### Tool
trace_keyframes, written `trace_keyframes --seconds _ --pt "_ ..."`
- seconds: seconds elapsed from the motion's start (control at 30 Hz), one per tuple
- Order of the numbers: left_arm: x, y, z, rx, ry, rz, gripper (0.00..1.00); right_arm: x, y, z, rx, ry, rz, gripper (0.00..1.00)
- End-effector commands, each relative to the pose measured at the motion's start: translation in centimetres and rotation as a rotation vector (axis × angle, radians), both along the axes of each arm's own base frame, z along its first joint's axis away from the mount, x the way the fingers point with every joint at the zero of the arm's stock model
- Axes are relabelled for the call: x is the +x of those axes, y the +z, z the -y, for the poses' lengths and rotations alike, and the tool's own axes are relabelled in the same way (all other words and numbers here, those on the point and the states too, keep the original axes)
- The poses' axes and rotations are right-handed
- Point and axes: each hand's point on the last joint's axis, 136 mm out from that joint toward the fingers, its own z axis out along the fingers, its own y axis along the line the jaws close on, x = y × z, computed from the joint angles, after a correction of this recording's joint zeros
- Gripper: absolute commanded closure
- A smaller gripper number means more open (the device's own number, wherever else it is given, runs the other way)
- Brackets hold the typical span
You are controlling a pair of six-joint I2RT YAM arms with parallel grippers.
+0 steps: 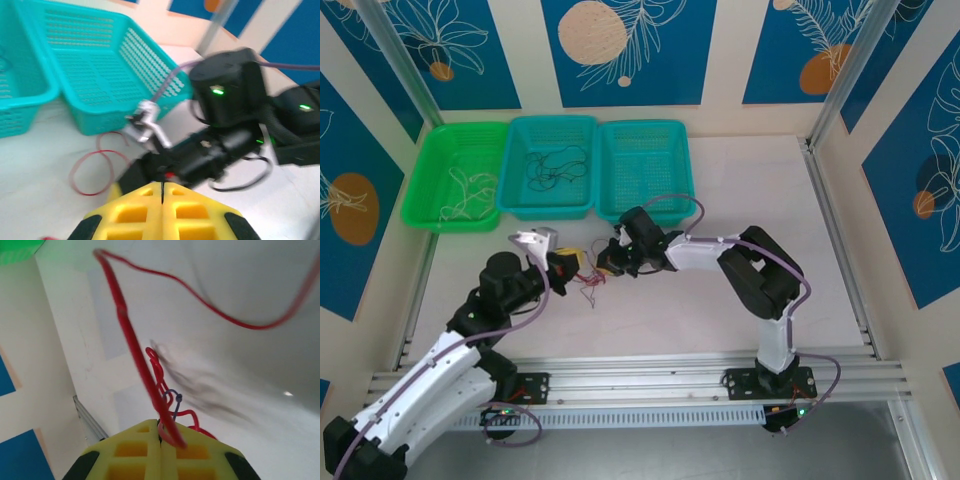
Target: Untangle the cables
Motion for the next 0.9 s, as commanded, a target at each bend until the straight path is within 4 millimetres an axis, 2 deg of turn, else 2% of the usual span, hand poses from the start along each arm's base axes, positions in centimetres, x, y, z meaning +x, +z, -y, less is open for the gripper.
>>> trace_keyframes --seconds 0.0,0.13,0.27,0.33,0.47,0.57,0.63,0.7,0.77,0.87 --pt "1.2 -1.0 -4.6 0.092 0.247 -0.031 1.00 0.9 1.5 4.4 -0.057 -0.141 0.032 1.00" --pt "1.6 -2.9 -8.3 0.166 0.410 -0.130 1.00 2.0 2.3 11.8 -0.109 -0.336 0.068 1.00" --pt "1.7 -3.9 -10.7 0.139 0.509 -0.195 1.00 2.6 2.9 21.5 -0.148 -0.574 0.056 1.00" --pt "1.7 -4.4 -11.5 0.119 0.543 -0.219 1.00 2.3 3.5 26.0 -0.152 -0.690 0.057 1.00" --pt "1.8 -5.8 -12.3 0.089 0.577 -0.265 1.00 1.4 6.0 34.8 -0.162 -0.918 0.107 1.00" --pt "1.9 -6.8 -12.4 0.059 0.583 -0.299 1.00 0.4 7.9 39.7 -0.136 -1.056 0.136 1.00" --pt "2.0 -7.5 -12.4 0.044 0.583 -0.318 1.00 0.1 9.1 41.5 -0.110 -1.108 0.156 1.00" --pt "2.1 -7.9 -12.2 0.029 0.573 -0.331 1.00 0.2 9.9 41.9 -0.104 -1.096 0.183 1.00" --pt "2.5 -7.7 -10.9 0.000 0.506 -0.317 1.00 1.1 10.3 39.7 -0.081 -0.992 0.217 1.00" --pt "3.3 -6.7 -8.5 -0.061 0.379 -0.290 1.00 2.1 10.4 33.6 -0.085 -0.748 0.252 1.00"
